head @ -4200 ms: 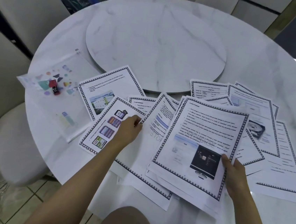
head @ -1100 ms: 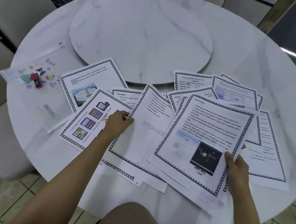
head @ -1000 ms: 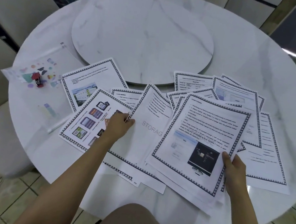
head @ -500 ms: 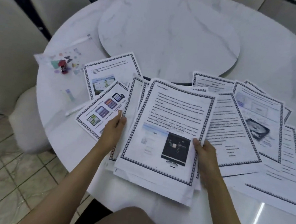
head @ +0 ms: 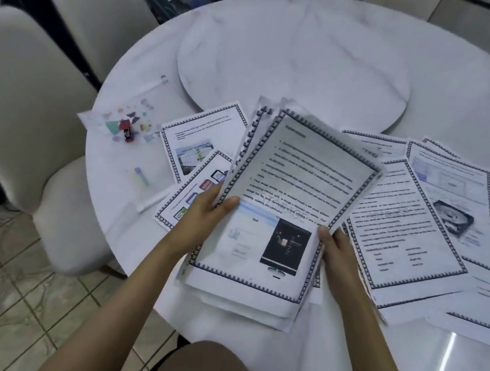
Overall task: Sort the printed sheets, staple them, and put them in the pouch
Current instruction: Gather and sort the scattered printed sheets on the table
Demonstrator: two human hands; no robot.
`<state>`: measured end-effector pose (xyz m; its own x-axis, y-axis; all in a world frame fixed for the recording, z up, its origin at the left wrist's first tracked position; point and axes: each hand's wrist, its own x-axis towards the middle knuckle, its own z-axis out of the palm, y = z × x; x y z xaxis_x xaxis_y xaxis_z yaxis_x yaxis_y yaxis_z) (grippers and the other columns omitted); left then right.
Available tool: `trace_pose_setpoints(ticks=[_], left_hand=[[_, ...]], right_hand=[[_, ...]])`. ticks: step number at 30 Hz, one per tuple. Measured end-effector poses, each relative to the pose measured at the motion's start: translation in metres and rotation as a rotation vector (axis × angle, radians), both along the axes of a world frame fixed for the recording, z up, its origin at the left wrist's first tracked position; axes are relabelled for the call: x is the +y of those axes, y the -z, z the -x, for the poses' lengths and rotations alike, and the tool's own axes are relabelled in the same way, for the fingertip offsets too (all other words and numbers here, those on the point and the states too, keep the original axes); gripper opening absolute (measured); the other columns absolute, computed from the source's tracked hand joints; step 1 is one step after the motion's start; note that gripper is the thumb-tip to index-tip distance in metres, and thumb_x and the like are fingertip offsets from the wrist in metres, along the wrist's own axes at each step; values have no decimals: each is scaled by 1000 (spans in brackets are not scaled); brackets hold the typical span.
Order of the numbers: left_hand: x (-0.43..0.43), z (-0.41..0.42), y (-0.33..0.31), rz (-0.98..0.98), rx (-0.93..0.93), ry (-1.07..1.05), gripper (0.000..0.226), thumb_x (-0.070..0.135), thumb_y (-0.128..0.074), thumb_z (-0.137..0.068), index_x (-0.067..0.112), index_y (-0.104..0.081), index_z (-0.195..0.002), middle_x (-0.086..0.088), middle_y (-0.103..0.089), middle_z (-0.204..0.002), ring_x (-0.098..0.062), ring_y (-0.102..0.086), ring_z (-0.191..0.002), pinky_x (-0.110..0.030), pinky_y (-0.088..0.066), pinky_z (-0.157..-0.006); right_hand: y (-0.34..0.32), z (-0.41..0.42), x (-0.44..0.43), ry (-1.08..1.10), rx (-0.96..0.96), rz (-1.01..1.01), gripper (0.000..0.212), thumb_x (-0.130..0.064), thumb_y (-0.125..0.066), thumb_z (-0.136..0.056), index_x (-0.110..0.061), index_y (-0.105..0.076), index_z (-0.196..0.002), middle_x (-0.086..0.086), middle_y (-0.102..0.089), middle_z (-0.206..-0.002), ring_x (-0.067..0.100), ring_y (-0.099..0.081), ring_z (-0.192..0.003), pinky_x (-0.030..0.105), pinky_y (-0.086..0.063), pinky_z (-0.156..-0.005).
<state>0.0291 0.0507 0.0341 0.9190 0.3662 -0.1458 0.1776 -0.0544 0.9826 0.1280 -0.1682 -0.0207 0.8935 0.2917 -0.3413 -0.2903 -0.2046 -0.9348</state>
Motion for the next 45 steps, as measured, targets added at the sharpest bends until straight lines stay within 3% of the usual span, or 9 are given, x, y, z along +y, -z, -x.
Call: trace_pose_setpoints(ticks=[2, 7, 13, 16, 21, 27, 35, 40, 45], left_hand=[[12, 1, -4, 85, -5, -11, 18, 24, -52, -89, 27, -60, -105, 5, -71, -101, -13, -68, -94, -22, -55, -76], [37, 6, 6, 103, 29, -79, 12, 22, -51, -91, 26, -60, -98, 15, -74, -84, -5, -70, -79, -18, -53, -64], [62, 14, 35, 86, 143, -118, 16, 14, -45, -96, 19, -56, -107, 14, -64, -93, 9, -65, -70, -10, -48, -61], [66, 9, 39, 92, 215, -144, 13, 12, -47, -96, 18, -56, -102, 5, -64, -81, 5, -60, -50, -12, -45, -49], [74, -16, 38, 103, 206, -22, 17, 8, -47, -95, 11, -60, -106, -3, -68, -82, -10, -62, -56, -22, -49, -48], [73, -54, 35, -326, 177, 249, 22, 13, -54, -91, 14, -63, -111, 1, -70, -97, -11, -63, -85, -21, -50, -76], [55, -113, 38, -921, 210, 671, 45, 21, -57, -90, 13, -47, -133, -9, -46, -136, -25, -41, -124, -33, -35, -99], [48, -131, 49, -1138, 244, 824, 59, 28, -61, -87, 17, -36, -139, -9, -39, -141, -26, -37, -127, -38, -33, -103], [46, -134, 54, -1250, 241, 810, 60, 31, -62, -85, 20, -36, -138, -8, -39, -136, -25, -34, -127, -39, -27, -104]], right_hand=[[-1, 2, 9, 11, 115, -124, 80, -66, -65, -67, -8, -53, -121, 17, -63, -117, 31, -61, -108, 50, -47, -97], [0, 9, 32, -71, 349, -336, 69, -52, -70, -66, -15, -56, -123, 8, -69, -113, 25, -65, -104, 38, -56, -84], [3, 16, 50, -37, 181, -72, 15, -19, -51, -93, -20, -63, -103, -2, -72, -91, 12, -71, -79, 25, -58, -69], [1, 17, 44, -22, 86, 32, 15, -20, -49, -95, -23, -61, -102, 0, -70, -94, 7, -70, -74, 21, -57, -65], [-4, 12, 7, 142, 16, 84, 18, -24, -50, -93, -18, -59, -107, -2, -68, -89, 4, -69, -67, 17, -55, -58], [-9, 10, -43, 419, 26, 124, 32, -24, -48, -94, -7, -55, -122, 13, -63, -110, 31, -62, -95, 41, -47, -90], [0, 16, -79, 577, 24, 135, 27, -21, -48, -95, -12, -55, -119, 2, -64, -94, 6, -66, -73, 24, -55, -72], [0, 18, -84, 637, 12, 122, 30, -20, -48, -95, -10, -53, -123, -8, -62, -92, 10, -59, -84, 34, -44, -88], [-5, 21, -88, 675, -10, 109, 35, -25, -49, -94, -11, -52, -126, -7, -62, -97, 20, -61, -95, 31, -47, -83]])
